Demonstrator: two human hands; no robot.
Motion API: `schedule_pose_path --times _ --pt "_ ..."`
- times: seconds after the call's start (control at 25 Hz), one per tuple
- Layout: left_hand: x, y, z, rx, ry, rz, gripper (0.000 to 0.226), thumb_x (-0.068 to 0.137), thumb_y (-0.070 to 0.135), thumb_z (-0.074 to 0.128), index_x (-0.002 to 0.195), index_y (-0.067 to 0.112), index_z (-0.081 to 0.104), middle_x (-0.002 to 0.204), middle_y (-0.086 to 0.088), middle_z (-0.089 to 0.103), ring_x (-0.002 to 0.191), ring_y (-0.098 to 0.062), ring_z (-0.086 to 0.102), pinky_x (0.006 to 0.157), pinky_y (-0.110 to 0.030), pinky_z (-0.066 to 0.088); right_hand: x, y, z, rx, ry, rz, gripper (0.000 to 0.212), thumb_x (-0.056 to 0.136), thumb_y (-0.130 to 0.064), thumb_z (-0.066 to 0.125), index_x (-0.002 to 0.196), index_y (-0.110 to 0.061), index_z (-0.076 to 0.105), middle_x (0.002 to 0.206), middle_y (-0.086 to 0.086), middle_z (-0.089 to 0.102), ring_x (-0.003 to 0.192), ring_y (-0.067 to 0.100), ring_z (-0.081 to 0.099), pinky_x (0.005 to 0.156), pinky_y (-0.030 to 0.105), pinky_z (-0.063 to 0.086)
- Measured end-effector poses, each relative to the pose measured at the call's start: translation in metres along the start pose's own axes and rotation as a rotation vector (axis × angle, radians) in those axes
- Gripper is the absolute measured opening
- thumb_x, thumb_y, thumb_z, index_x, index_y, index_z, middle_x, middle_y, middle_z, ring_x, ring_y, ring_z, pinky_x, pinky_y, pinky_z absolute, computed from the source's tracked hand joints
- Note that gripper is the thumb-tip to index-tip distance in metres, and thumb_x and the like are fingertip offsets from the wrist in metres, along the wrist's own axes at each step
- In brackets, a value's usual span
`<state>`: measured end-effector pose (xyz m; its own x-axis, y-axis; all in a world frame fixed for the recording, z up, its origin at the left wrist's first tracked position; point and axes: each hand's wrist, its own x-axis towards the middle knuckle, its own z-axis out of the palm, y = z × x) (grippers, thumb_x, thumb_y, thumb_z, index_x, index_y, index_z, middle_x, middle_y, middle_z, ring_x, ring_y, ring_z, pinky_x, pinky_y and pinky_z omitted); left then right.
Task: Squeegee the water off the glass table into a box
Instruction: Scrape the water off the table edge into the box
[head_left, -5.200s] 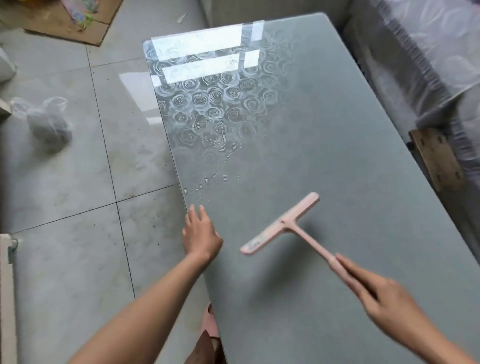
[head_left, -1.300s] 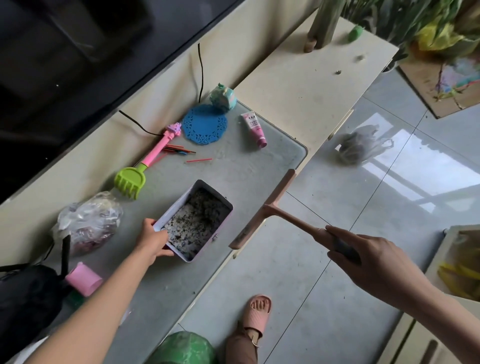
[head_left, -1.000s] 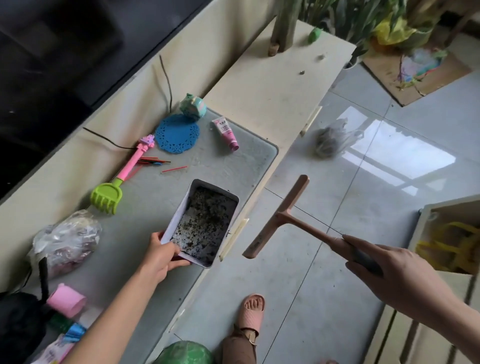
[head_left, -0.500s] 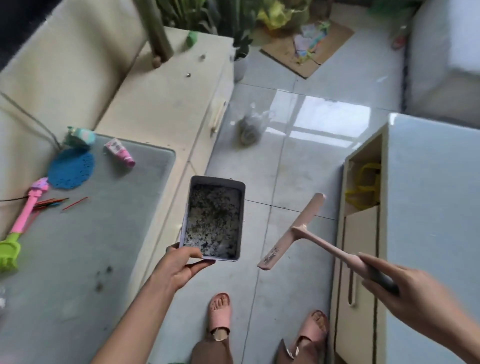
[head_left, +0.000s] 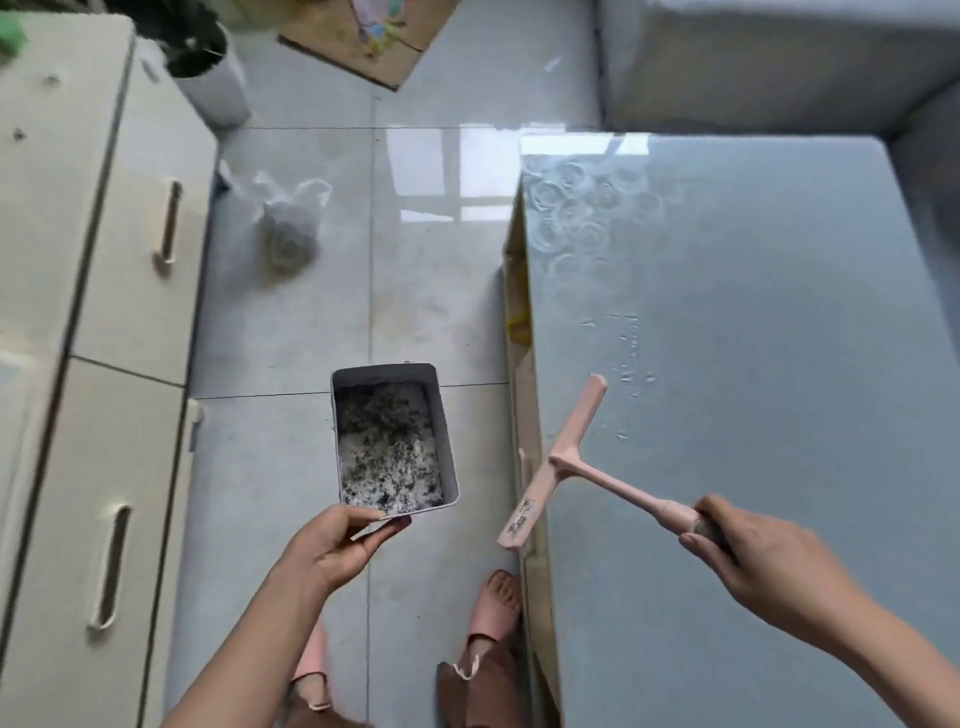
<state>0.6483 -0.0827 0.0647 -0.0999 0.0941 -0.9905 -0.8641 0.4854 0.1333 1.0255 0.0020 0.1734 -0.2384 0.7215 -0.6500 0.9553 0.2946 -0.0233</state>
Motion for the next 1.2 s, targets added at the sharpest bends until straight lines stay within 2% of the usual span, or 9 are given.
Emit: schedule_pose_path --times 0.2,0.4,0.48,0.56,0.64,0.72,0.88,1.0,1.2 --pt "0.048 -0.051 0.078 0.088 0.064 -0.007 0.045 0.089 -0.020 0.030 0.134 -0.018 0.030 0.144 -0.030 0.030 0.127 -0.053 0.037 0.113 -0.050 0.026 0.027 0.107 0.021 0.015 -0.116 0.090 0.022 0.097 -0.051 0.031 0.097 -0.029 0.034 0.095 -0.013 0.055 0.091 0.016 0.059 0.069 0.032 0.044" --pt "0.096 -0.069 0.118 0.143 0.082 0.009 0.018 0.090 -0.019 0.031 0.092 -0.009 0.047 0.122 -0.028 0.041 0.128 -0.051 0.038 0.115 -0.045 0.026 0.056 0.199 0.035 0.069 -0.115 0.143 0.034 0.088 -0.063 0.028 0.102 -0.035 0.040 0.089 -0.014 0.058 0.084 0.018 0.061 0.072 0.035 0.048" --pt "0.113 -0.068 0.128 0.153 0.049 0.038 0.019 0.089 -0.021 0.033 0.086 -0.007 0.046 0.109 -0.025 0.045 0.125 -0.051 0.041 0.113 -0.046 0.030 0.068 0.219 0.040 0.122 -0.059 0.148 0.050 0.074 -0.074 0.017 0.106 -0.043 0.040 0.091 -0.015 0.060 0.082 0.015 0.060 0.072 0.036 0.049" --pt "0.127 -0.065 0.135 0.166 0.035 0.073 0.023 0.087 -0.023 0.033 0.098 -0.007 0.046 0.109 -0.026 0.046 0.117 -0.051 0.044 0.100 -0.046 0.046 0.084 0.229 0.048 0.179 -0.006 0.143 0.055 0.071 -0.080 0.011 0.110 -0.053 0.038 0.097 -0.019 0.062 0.085 0.013 0.061 0.073 0.035 0.051" --pt "0.137 -0.062 0.140 0.175 0.011 0.075 0.041 0.087 -0.024 0.034 0.124 -0.007 0.038 0.127 -0.031 0.040 0.120 -0.050 0.045 0.071 -0.046 0.056 0.096 0.234 0.058 0.222 0.021 0.129 0.053 0.072 -0.086 0.006 0.113 -0.067 0.033 0.104 -0.032 0.058 0.092 0.007 0.061 0.075 0.033 0.052" --pt "0.145 -0.061 0.139 0.173 -0.032 0.078 0.053 0.086 -0.024 0.034 0.135 -0.007 0.030 0.139 -0.034 0.034 0.125 -0.049 0.044 0.063 -0.046 0.058 0.098 0.238 0.068 0.279 0.042 0.134 0.054 0.071 -0.088 0.007 0.118 -0.074 0.031 0.108 -0.042 0.054 0.098 0.001 0.060 0.077 0.032 0.053" --pt "0.149 -0.061 0.138 0.203 -0.113 0.140 0.046 0.081 -0.027 0.036 0.110 0.009 0.039 0.136 -0.032 0.040 0.120 -0.047 0.049 0.068 -0.052 0.055 0.108 0.241 0.086 0.349 0.070 0.113 0.035 0.087 -0.067 0.029 0.120 -0.071 0.037 0.109 -0.039 0.057 0.101 0.007 0.063 0.074 0.037 0.055" --pt "0.147 -0.064 0.135 0.225 -0.148 0.159 0.059 0.079 -0.027 0.037 0.122 0.013 0.037 0.137 -0.028 0.042 0.113 -0.042 0.054 0.072 -0.050 0.055 0.135 0.198 0.077 0.355 0.076 -0.014 0.036 0.088 -0.066 0.026 0.122 -0.069 0.037 0.106 -0.034 0.060 0.097 0.005 0.062 0.074 0.035 0.054" --pt "0.142 -0.062 0.137 0.214 -0.181 0.125 0.061 0.078 -0.028 0.036 0.123 0.014 0.038 0.138 -0.028 0.042 0.113 -0.044 0.053 0.072 -0.051 0.055 0.182 0.118 0.028 0.217 0.105 -0.246 0.046 0.091 -0.063 0.016 0.126 -0.059 0.045 0.071 -0.016 0.053 0.065 0.011 0.057 0.045 0.030 0.041"
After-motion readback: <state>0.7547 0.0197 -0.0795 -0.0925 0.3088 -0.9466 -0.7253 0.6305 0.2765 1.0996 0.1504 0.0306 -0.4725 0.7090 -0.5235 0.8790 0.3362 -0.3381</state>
